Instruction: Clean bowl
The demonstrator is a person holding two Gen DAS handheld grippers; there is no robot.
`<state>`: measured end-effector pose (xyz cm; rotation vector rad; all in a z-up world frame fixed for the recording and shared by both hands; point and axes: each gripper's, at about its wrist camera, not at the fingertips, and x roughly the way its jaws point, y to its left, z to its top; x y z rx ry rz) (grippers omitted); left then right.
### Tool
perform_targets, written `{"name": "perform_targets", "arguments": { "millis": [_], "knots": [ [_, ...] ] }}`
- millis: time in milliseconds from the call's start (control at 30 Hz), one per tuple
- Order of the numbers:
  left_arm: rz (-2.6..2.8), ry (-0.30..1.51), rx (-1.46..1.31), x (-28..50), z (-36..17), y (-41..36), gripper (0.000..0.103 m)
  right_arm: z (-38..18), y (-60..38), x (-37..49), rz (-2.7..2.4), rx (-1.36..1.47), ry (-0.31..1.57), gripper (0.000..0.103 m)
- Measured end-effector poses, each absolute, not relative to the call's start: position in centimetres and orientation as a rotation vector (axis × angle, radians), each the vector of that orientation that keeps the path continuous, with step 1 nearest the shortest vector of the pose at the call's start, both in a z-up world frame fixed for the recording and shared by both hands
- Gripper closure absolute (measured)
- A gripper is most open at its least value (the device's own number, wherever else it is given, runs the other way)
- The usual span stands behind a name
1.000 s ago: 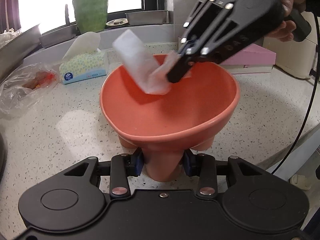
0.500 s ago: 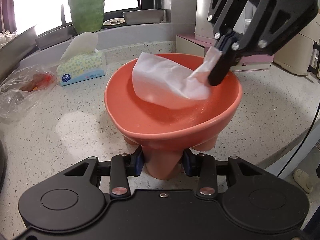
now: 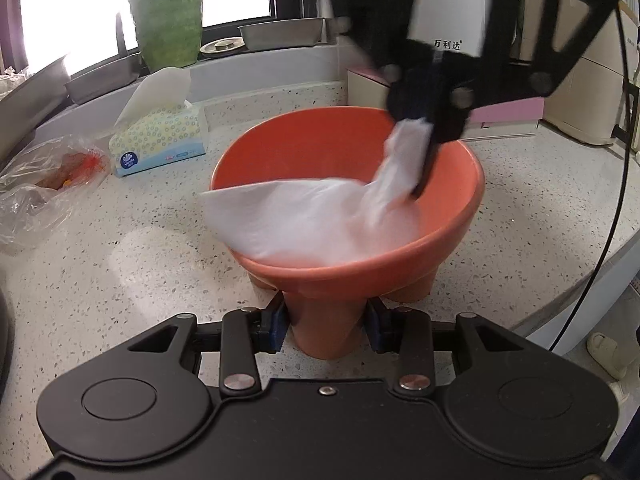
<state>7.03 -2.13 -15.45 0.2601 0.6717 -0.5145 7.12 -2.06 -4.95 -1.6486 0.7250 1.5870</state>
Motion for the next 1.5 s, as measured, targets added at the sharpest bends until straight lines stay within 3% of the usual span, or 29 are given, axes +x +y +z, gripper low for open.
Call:
{"name": "perform_targets", "arguments": {
  "millis": [333, 733, 1133, 1500],
  "knots": [
    [-0.507, 0.671, 0.264, 6.6, -15.4, -2.3, 0.065, -5.6, 0.7, 8.6, 1.569, -1.731, 0.659, 0.101],
    [-0.502, 0.677, 0.251, 6.5, -15.4, -2.1, 0.065, -6.7, -3.4, 11.1, 1.459, -1.845, 0.767, 0.101],
    [-0.492, 0.649, 0.249, 5.9, -15.7, -2.2, 0.065, -5.0, -2.7, 6.6, 1.655, -1.736, 0.735, 0.101],
    [-0.481, 0.659, 0.245, 5.8, -15.5, -2.3, 0.065, -4.5, 0.4, 8.3, 1.539, -1.684, 0.672, 0.101]
  ]
}}
